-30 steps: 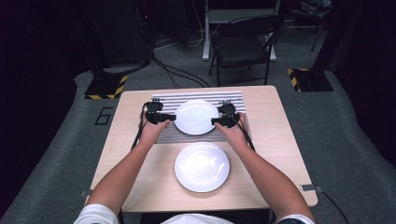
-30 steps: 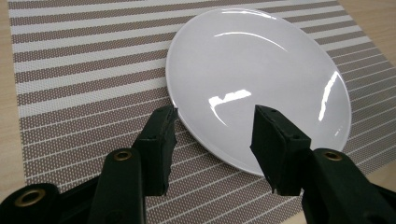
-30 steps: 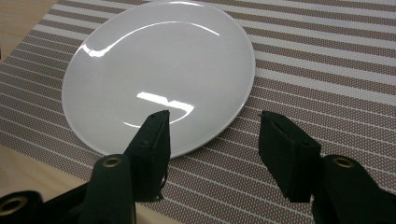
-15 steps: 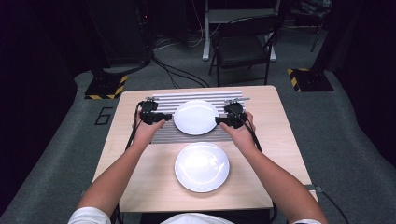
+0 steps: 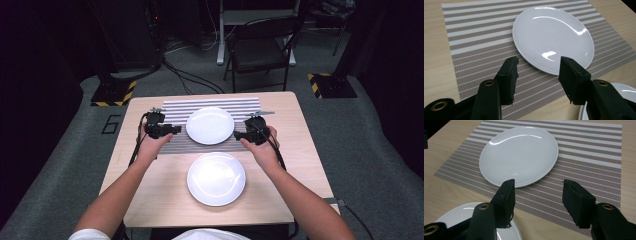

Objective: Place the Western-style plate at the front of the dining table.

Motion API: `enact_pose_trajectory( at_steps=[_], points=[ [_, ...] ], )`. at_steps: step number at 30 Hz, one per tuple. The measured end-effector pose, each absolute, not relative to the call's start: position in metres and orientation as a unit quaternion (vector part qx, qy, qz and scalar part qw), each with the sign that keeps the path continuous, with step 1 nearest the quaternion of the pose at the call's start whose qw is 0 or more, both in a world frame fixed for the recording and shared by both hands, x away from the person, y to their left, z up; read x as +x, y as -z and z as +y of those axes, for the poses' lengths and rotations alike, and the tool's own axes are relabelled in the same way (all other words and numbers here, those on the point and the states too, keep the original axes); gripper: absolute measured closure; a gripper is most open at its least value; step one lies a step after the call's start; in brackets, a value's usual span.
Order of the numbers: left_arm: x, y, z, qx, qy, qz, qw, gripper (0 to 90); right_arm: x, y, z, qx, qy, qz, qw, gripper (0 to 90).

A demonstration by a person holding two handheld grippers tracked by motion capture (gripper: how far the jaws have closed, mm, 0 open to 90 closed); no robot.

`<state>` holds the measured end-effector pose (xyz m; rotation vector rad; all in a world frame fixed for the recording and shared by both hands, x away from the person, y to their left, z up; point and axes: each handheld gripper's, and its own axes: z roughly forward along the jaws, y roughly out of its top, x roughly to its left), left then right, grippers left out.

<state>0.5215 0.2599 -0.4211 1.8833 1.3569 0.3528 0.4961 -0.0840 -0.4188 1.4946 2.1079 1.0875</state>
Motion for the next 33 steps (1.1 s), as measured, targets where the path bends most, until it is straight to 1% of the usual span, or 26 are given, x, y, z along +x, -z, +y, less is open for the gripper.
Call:
enact_pose_trajectory(
  at_steps=[4, 11, 14, 30, 33],
  points=[
    [0.514, 0.425, 0.261, 0.743, -0.138, 0.531, 0.383, 48.5, 0.49, 0.423, -0.089, 0.522, -0.385, 0.742, 0.171, 43.5],
    [0.501, 0.432, 0.264, 0.739, -0.132, 0.53, 0.394, 48.4, 0.478, 0.431, -0.094, 0.526, -0.389, 0.739, 0.161, 43.6],
    [0.495, 0.437, 0.264, 0.746, -0.13, 0.526, 0.388, 48.3, 0.472, 0.434, -0.095, 0.526, -0.387, 0.741, 0.154, 43.5],
    [0.468, 0.461, 0.271, 0.749, -0.134, 0.521, 0.386, 45.5, 0.449, 0.454, -0.1, 0.517, -0.381, 0.747, 0.172, 43.2],
    [0.464, 0.465, 0.272, 0.75, -0.136, 0.52, 0.386, 45.3, 0.445, 0.459, -0.102, 0.521, -0.381, 0.745, 0.169, 43.2]
  ],
)
